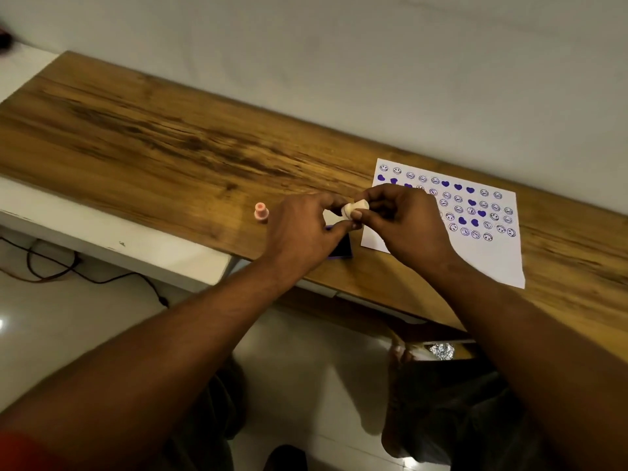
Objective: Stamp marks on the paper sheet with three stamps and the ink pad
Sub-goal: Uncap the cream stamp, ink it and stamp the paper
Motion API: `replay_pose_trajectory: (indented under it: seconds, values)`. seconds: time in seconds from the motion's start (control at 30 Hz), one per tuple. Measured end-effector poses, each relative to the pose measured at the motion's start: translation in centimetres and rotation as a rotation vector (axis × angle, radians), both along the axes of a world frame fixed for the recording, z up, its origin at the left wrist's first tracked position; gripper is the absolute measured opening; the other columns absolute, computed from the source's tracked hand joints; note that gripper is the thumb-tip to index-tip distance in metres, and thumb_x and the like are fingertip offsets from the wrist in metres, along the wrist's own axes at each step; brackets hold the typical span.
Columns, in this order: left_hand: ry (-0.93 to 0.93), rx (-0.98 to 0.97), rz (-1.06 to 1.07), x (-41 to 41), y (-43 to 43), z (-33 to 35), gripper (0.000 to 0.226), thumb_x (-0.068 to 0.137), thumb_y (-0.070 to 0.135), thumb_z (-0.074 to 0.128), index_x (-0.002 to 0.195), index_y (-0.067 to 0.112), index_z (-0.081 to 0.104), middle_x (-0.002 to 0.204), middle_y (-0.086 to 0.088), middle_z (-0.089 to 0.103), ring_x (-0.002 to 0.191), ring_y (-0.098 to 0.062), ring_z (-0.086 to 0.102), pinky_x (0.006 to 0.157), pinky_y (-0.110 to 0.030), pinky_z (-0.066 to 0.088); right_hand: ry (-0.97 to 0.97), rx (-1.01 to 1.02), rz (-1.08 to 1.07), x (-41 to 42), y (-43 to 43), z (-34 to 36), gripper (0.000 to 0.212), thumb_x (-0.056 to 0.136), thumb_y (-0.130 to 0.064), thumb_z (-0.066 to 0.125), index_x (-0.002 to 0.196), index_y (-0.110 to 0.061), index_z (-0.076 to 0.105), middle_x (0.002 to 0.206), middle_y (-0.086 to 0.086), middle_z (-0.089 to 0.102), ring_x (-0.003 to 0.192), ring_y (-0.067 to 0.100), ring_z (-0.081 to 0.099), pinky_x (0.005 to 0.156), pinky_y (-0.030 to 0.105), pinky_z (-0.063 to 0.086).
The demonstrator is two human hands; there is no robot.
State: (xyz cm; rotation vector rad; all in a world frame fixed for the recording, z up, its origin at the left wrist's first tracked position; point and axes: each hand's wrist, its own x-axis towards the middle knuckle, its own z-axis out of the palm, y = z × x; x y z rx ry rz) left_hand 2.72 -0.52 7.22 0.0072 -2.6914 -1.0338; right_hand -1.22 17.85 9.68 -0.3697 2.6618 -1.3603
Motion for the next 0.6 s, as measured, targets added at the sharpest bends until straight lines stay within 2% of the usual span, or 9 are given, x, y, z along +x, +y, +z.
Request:
replay_pose_trajectory:
  seconds: [0.03,0.1,0.23,0.37,0.47,0.53,0.6]
  values:
    - [-0.025,0.011,0.002,-0.3,0.0,-0.1,0.029,0.081,0.048,0.086,0.107,0.037,0.08,0.063,0.036,0.05,0.057,0.008,0.053,0.056,-0.02,0.04,0.008,-0.003,0.003,-0.3,0.0,-0.2,0.02,0.091,-0.024,0.081,0.11,-0.02,0.078,0.097,-0.009,0.08,0.089,0.001,0.076,0.082,0.022,0.06]
    - [-0.054,0.037,-0.014,-0.8,-0.1,-0.4,0.03,0.082,0.05,0.085,0.108,0.038,0.08,0.063,0.037,0.05,0.056,0.004,0.057,0.058,-0.023,0.044,0.031,-0.001,0.016,-0.9,-0.1,-0.5,0.019,0.091,-0.022,0.081,0.11,-0.02,0.077,0.099,-0.006,0.08,0.092,0.003,0.075,0.084,0.024,0.06]
    - [-0.066,0.068,-0.04,-1.4,-0.6,-1.0,0.031,0.082,0.051,0.084,0.108,0.035,0.081,0.058,0.037,0.049,0.056,0.009,0.056,0.058,-0.022,0.038,0.063,0.025,0.063,-1.7,-0.2,-0.8,0.022,0.092,-0.021,0.08,0.114,-0.02,0.077,0.104,-0.005,0.079,0.097,0.004,0.074,0.088,0.023,0.059]
    - [-0.111,0.008,-0.039,-1.5,-1.1,-1.5,0.036,0.079,0.057,0.085,0.106,0.033,0.081,0.056,0.034,0.044,0.055,0.008,0.053,0.056,-0.019,0.034,0.077,0.005,0.098,-2.4,-0.1,-1.2,0.024,0.092,-0.021,0.079,0.116,-0.021,0.077,0.108,-0.007,0.079,0.101,0.005,0.074,0.089,0.02,0.058]
    - [-0.101,0.008,-0.001,-1.9,-2.2,-1.5,0.033,0.077,0.058,0.085,0.102,0.038,0.079,0.06,0.035,0.053,0.061,0.012,0.054,0.056,-0.019,0.034,0.083,-0.007,0.086,-3.0,0.5,-1.8,0.027,0.092,-0.026,0.08,0.118,-0.021,0.077,0.109,-0.008,0.078,0.101,0.005,0.073,0.089,0.022,0.059]
    - [-0.069,0.039,0.034,-2.3,-3.4,-1.5,0.032,0.078,0.058,0.084,0.102,0.038,0.078,0.074,0.03,0.063,0.061,0.004,0.057,0.056,-0.023,0.039,0.089,0.027,0.092,-3.2,0.9,-2.5,0.029,0.092,-0.029,0.08,0.12,-0.023,0.078,0.108,-0.01,0.078,0.097,0.003,0.073,0.087,0.022,0.061]
    - [-0.027,0.089,0.089,-2.6,-4.5,-1.5,0.032,0.079,0.061,0.081,0.101,0.038,0.077,0.078,0.024,0.069,0.061,-0.005,0.06,0.055,-0.025,0.043,0.098,0.072,0.141,-2.9,1.0,-3.1,0.03,0.092,-0.029,0.081,0.122,-0.024,0.078,0.109,-0.01,0.078,0.095,0.002,0.072,0.084,0.025,0.062]
